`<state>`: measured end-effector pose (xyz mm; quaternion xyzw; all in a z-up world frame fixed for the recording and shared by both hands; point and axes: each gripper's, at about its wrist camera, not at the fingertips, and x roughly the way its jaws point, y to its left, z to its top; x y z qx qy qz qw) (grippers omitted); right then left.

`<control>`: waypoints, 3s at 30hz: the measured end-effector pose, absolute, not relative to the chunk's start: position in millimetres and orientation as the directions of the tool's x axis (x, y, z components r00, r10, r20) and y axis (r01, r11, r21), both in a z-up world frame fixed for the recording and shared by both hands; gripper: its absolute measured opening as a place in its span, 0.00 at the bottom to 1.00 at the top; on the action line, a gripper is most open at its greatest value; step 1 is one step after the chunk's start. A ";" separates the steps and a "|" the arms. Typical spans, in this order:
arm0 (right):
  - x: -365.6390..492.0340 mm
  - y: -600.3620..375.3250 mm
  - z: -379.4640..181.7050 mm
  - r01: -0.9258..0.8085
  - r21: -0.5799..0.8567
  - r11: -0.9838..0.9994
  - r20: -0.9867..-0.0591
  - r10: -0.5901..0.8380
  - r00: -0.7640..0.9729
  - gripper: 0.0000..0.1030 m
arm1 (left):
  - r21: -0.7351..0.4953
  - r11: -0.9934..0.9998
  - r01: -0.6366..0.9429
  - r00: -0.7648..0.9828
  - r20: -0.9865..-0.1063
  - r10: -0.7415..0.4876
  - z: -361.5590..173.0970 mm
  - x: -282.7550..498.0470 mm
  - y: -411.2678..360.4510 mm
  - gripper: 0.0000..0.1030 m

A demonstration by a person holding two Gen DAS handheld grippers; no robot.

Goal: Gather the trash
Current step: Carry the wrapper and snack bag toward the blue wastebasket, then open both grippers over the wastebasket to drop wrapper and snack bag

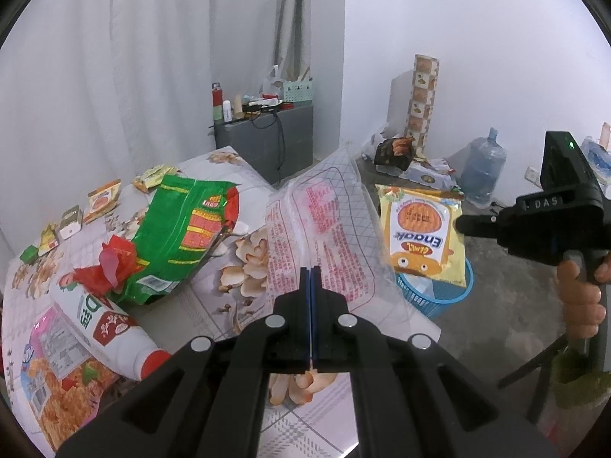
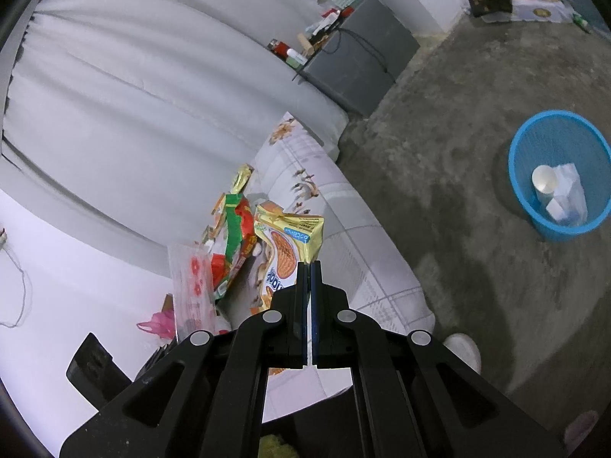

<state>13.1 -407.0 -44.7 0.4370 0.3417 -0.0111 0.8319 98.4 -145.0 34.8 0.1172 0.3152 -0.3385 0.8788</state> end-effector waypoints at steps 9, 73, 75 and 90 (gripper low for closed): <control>-8.0 -411.9 -49.2 0.361 0.730 0.581 -0.566 0.218 0.795 0.00 | -0.008 0.703 0.711 0.554 -0.610 -0.567 44.6 107.1 -154.3 0.00; -89.3 -632.0 -197.0 0.869 0.469 0.156 -0.828 -0.266 0.494 0.43 | -0.243 0.354 0.903 -0.079 -0.905 -0.419 -130.8 119.2 -583.9 0.42; -92.9 -624.7 -191.7 0.866 0.473 0.164 -0.821 -0.275 0.500 0.44 | -0.256 0.352 0.900 -0.082 -0.894 -0.440 -125.8 118.8 -579.5 0.48; -92.8 -527.9 -98.1 0.851 0.380 0.361 -0.767 -0.390 0.508 0.77 | -0.377 0.370 0.849 -0.014 -0.716 -0.698 -24.4 126.9 -437.1 0.66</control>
